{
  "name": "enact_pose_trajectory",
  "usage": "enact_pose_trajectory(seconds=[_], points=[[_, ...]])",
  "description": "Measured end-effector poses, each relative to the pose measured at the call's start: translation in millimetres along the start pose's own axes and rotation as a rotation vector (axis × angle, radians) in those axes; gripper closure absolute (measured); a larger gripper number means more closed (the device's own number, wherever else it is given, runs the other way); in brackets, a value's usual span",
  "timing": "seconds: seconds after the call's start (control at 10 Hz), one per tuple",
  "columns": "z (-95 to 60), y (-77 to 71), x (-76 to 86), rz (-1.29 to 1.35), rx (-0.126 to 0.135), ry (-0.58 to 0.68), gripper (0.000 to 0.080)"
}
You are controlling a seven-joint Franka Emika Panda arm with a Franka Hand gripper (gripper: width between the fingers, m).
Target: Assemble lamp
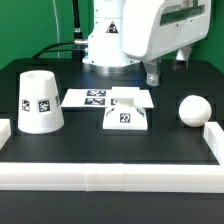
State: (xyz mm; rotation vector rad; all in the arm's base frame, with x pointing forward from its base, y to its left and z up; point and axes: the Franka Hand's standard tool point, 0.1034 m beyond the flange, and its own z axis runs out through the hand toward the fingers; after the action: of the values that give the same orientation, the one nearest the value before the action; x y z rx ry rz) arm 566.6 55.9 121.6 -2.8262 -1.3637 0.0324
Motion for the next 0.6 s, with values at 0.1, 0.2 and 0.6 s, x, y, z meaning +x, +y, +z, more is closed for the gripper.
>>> enact_pose_trajectory(seconds=[0.1, 0.2, 0.6], points=[[0.0, 0.0, 0.0, 0.000, 0.000, 0.000, 0.0100], [0.0, 0.0, 0.0, 0.000, 0.000, 0.000, 0.0100], [2.8, -2.6, -46.5, 0.015, -0.007, -0.008, 0.0100]])
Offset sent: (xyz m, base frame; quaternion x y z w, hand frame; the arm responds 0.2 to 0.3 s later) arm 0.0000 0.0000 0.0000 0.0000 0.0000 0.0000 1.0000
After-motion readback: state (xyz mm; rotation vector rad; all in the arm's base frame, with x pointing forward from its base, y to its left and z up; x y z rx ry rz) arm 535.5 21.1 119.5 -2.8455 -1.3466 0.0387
